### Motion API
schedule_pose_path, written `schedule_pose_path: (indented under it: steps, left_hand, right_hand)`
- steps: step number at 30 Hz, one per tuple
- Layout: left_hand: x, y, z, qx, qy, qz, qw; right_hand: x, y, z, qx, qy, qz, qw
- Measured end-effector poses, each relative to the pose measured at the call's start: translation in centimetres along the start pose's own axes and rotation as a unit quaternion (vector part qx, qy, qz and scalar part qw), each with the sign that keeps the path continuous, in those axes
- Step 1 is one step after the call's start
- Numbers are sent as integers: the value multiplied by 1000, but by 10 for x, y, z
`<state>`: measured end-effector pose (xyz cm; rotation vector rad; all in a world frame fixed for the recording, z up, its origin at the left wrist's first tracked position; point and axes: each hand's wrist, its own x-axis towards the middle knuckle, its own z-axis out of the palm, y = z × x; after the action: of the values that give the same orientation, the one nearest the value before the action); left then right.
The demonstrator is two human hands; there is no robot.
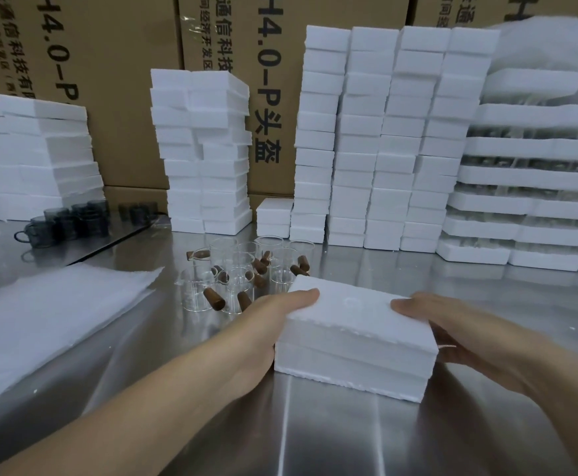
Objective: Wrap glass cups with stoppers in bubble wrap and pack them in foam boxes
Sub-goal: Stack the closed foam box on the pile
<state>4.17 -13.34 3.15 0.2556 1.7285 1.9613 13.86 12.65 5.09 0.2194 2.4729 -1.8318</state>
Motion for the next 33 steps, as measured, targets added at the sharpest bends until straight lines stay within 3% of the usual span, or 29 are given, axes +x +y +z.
schedule_pose_path:
  steps: [5,15,19,21,24,26,28,31,33]
  left_hand:
    - [2,-3,3,-15,6,19,1000]
    - [-6,2,6,-1,-43,136,990]
    - [-12,12,8,-14,8,199,980]
    - [-18,18,12,-43,60,225,972]
    - [-27,30,24,-115,131,247,953]
    - [-30,30,30,-128,118,255,951]
    - [-25,24,41,-117,114,268,950]
    - [-13,26,61,-131,133,195,963]
    - [-3,33,67,-138,98,152,974]
  right_hand:
    - [2,1,-4,11,0,13,1000]
    - [7,4,-33,97,-129,41,986]
    - [10,-1,-23,191,-118,15,974]
    - [9,-2,-9,211,-88,-4,974]
    - [6,-13,20,200,56,-62,976]
    - [2,-22,42,220,109,-90,965]
    - [0,-23,61,232,113,-109,960]
    - [-4,-27,81,241,146,-155,947]
    - [-5,-29,85,257,174,-151,939]
